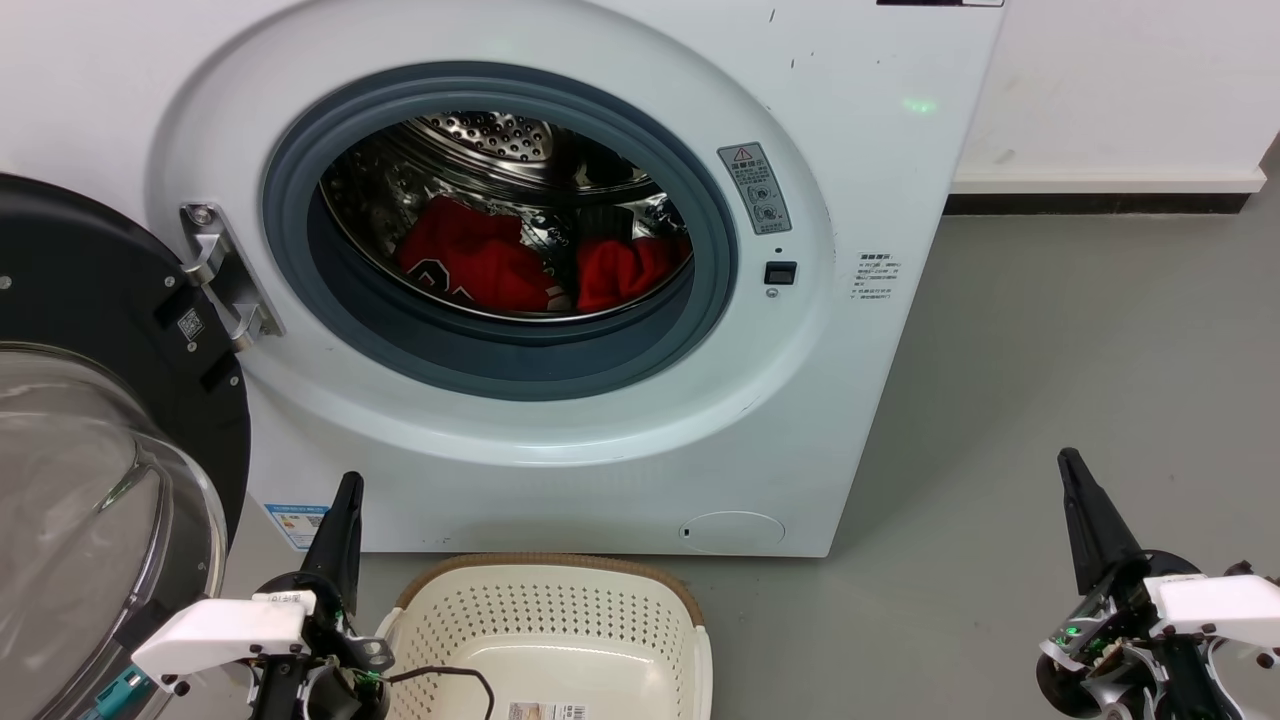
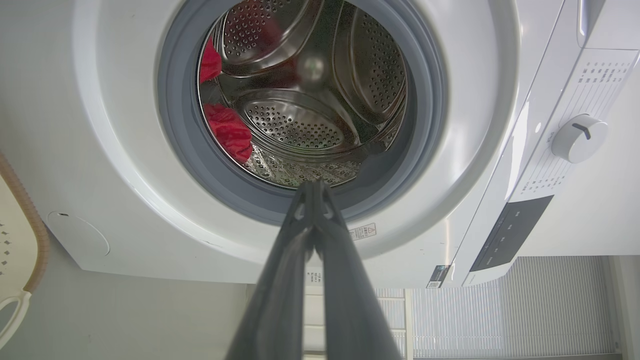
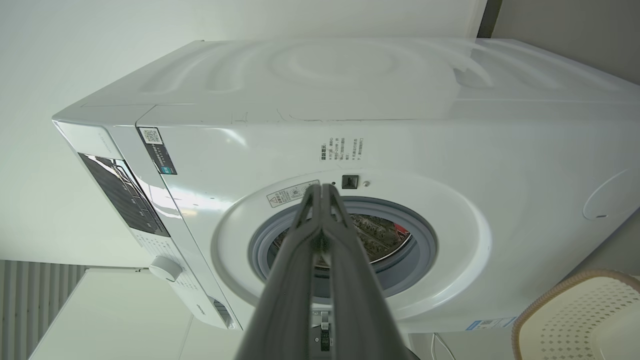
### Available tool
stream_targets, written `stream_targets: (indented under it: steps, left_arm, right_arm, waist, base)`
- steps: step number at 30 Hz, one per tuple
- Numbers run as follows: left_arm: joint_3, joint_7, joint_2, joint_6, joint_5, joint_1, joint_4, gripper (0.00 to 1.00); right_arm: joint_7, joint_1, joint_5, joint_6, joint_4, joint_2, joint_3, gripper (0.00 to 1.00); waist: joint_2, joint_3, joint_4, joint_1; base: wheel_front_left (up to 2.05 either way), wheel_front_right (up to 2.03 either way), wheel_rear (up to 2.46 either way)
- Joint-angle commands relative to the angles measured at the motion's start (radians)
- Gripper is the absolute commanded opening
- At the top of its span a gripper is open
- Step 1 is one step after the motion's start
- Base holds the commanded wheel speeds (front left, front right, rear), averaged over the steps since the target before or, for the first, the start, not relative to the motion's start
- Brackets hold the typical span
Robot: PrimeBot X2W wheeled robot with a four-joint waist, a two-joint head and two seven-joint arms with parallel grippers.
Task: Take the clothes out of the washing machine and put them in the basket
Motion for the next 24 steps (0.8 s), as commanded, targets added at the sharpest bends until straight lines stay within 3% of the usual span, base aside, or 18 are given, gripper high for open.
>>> stream_targets:
  steps: [1, 24]
  left_arm:
    - [0.002, 0.005, -0.002, -0.002, -0.002, -0.006, -0.001, 0.0]
    - [0.002, 0.005, -0.002, -0.002, -0.002, -0.006, -0.001, 0.0]
  right_arm:
    - [0.0, -0.012, -0.005, 0.0, 0.001, 0.003, 0.001, 0.0]
    - [0.0, -0.012, -0.005, 0.0, 0.001, 0.003, 0.001, 0.0]
  waist:
    - [0.0, 0.0, 0.0, 0.0]
    - [0.0, 0.0, 0.0, 0.0]
  base:
    - [0.0, 0.0, 0.0]
    - [0.0, 0.0, 0.0]
